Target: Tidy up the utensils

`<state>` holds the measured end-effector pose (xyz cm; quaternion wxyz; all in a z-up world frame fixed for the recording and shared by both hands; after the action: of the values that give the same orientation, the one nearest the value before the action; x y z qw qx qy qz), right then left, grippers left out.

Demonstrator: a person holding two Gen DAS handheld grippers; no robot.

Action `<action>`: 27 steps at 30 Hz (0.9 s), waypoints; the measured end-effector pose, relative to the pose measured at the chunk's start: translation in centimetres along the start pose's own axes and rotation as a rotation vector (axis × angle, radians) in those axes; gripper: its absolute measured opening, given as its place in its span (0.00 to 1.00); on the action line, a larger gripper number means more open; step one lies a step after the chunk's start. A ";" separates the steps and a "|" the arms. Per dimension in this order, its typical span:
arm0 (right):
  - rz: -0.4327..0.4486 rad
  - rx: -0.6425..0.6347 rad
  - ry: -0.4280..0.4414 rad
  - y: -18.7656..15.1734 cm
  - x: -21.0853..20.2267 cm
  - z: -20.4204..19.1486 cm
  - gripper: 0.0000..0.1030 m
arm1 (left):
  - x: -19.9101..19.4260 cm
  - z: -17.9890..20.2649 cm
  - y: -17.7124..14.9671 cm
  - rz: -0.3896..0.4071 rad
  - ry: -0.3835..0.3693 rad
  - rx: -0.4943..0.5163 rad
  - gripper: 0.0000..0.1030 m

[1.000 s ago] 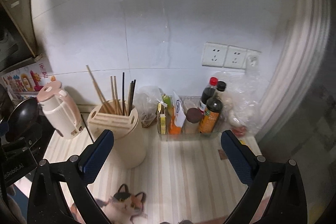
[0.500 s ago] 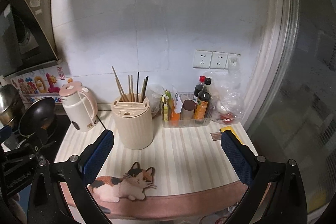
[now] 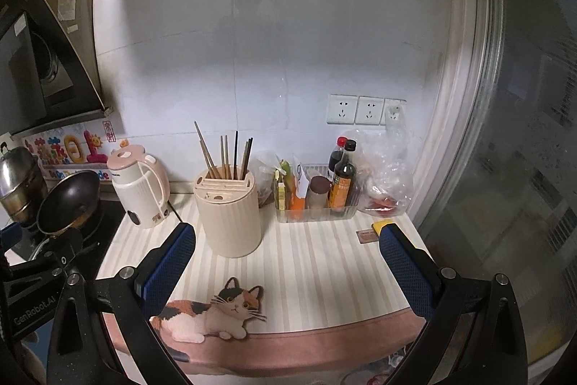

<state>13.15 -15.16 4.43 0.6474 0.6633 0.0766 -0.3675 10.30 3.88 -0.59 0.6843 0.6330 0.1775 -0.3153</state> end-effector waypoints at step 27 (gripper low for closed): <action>-0.056 -0.054 0.027 -0.6 3.3 -0.7 1.00 | 1.6 0.4 -0.2 -0.033 0.026 -0.004 1.00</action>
<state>15.47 -15.63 1.92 0.6533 0.6481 0.1138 -0.3745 11.27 3.17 -1.74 0.6780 0.6326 0.1975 -0.3181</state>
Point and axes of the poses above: each gripper's, at about its wrist camera, not at the fingertips, and x roughly the way its jaws point, z to its right, y to its top, the point moved 4 cm from there along x, roughly the way its jaws point, and after that the axes turned 13 degrees about -y, right-handed, at the moved point
